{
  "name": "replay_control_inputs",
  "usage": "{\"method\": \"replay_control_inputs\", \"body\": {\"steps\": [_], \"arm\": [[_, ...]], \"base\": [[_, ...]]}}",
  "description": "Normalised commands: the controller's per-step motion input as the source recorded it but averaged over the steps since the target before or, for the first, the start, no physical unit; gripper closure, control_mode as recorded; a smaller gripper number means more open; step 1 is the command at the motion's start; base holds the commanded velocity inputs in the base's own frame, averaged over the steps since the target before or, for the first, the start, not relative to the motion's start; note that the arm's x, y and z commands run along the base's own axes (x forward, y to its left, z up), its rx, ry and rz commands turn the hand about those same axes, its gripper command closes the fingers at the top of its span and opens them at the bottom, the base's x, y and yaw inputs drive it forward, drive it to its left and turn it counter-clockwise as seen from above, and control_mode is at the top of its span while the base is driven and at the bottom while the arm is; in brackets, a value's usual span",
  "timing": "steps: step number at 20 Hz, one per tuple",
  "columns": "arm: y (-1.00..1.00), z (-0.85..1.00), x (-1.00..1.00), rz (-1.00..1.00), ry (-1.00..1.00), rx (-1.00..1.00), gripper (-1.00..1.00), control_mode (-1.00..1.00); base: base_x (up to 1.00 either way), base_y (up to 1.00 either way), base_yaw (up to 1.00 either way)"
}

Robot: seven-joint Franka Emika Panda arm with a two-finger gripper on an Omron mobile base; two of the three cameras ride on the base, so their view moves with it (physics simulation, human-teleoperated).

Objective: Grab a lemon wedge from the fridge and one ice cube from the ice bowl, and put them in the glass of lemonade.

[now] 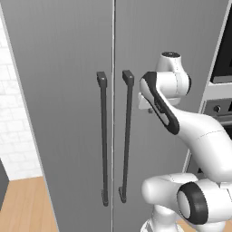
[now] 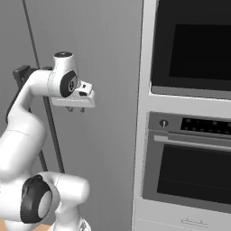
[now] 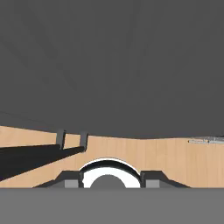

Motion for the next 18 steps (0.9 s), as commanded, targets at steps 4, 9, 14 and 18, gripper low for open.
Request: {"method": "replay_control_inputs", "body": {"steps": [4,9,14,18], "arm": [[-0.04,0.0,-0.24,0.0,0.0,0.0,-1.0,-1.0],[-0.07,-0.16,-0.69,0.0,0.0,0.0,-1.0,-1.0],[0.0,-0.21,-0.81,0.0,0.01,0.0,-1.0,-1.0],[-0.32,-0.41,-0.8,0.0,0.0,0.0,-1.0,-1.0]], "base": [[0.0,0.0,0.0],[0.0,0.0,0.0],[0.0,0.0,0.0],[0.0,0.0,0.0]]}}
